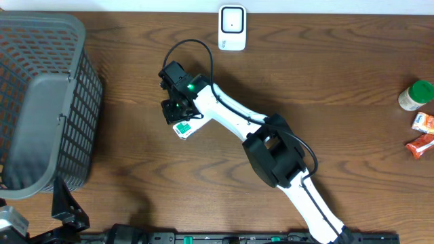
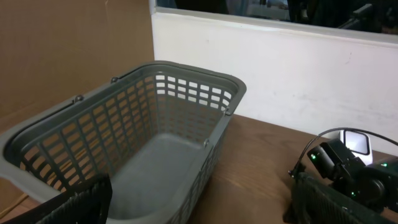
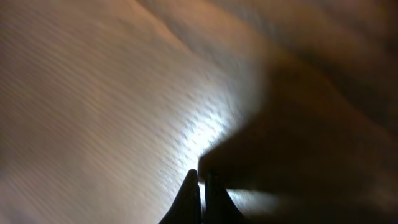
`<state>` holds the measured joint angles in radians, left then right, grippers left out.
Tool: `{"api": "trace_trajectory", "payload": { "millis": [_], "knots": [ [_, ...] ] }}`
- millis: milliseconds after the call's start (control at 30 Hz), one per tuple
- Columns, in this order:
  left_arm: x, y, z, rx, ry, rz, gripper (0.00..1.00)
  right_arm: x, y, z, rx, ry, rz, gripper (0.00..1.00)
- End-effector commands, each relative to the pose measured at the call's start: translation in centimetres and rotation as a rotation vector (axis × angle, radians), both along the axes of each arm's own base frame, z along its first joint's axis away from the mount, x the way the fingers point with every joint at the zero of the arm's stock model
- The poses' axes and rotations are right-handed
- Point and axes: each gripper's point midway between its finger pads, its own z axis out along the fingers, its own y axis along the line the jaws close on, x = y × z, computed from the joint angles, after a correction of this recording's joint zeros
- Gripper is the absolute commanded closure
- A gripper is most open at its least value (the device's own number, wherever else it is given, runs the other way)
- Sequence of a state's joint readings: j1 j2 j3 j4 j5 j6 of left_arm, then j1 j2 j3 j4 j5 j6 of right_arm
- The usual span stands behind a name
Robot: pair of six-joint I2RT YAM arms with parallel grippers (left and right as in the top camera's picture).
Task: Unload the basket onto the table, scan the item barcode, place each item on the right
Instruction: 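Close the right gripper on the medicine box and lift it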
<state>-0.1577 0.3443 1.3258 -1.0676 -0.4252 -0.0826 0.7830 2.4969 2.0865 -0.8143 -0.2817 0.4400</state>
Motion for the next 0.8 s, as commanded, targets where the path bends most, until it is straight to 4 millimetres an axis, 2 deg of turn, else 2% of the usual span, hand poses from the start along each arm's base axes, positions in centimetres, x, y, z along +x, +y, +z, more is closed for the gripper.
{"api": "trace_trajectory", "payload": {
  "millis": [0,133,200,300,367,467,533,567,667,700,733,767],
  "knots": [
    [0.0,0.1,0.1,-0.007,-0.004,0.011,0.08,-1.2,-1.2,-0.4,-0.056,0.045,0.013,0.99],
    [0.0,0.1,0.1,-0.007,-0.004,0.011,0.07,-4.2,-4.3,-1.3,-0.189,0.123,0.134,0.99],
    [0.0,0.1,0.1,-0.007,-0.004,0.011,0.07,-4.9,-6.4,-1.6,-0.281,0.136,0.172,0.99],
    [0.0,0.1,0.1,-0.007,-0.004,0.011,0.07,-4.9,-10.0,-1.6,-0.464,0.110,0.182,0.99],
    [0.0,0.1,0.1,-0.007,-0.004,0.011,0.08,-4.7,-11.6,-1.4,-0.538,0.100,0.181,0.99],
    [0.0,0.1,0.1,-0.007,-0.004,0.011,0.08,-5.4,-11.6,-0.1,-0.509,0.130,0.207,0.99],
    [0.0,0.1,0.1,-0.007,-0.004,0.011,0.08,-6.1,-10.5,1.4,-0.428,0.154,0.224,0.99],
    [0.0,0.1,0.1,-0.007,-0.004,0.011,0.07,-6.4,-9.8,2.4,-0.380,0.162,0.240,0.95],
    [0.0,0.1,0.1,-0.007,-0.004,0.011,0.07,-6.9,-7.7,7.1,-0.217,0.144,0.265,0.69],
    [0.0,0.1,0.1,-0.007,-0.004,0.011,0.08,-6.6,-7.5,9.4,-0.173,0.107,0.261,0.35],
    [0.0,0.1,0.1,-0.007,-0.004,0.011,0.07,-6.5,-7.6,11.0,-0.151,0.074,0.268,0.14],
    [0.0,0.1,0.1,-0.007,-0.004,0.011,0.07,-6.3,-7.7,12.2,-0.135,0.046,0.280,0.01]
  ]
}}
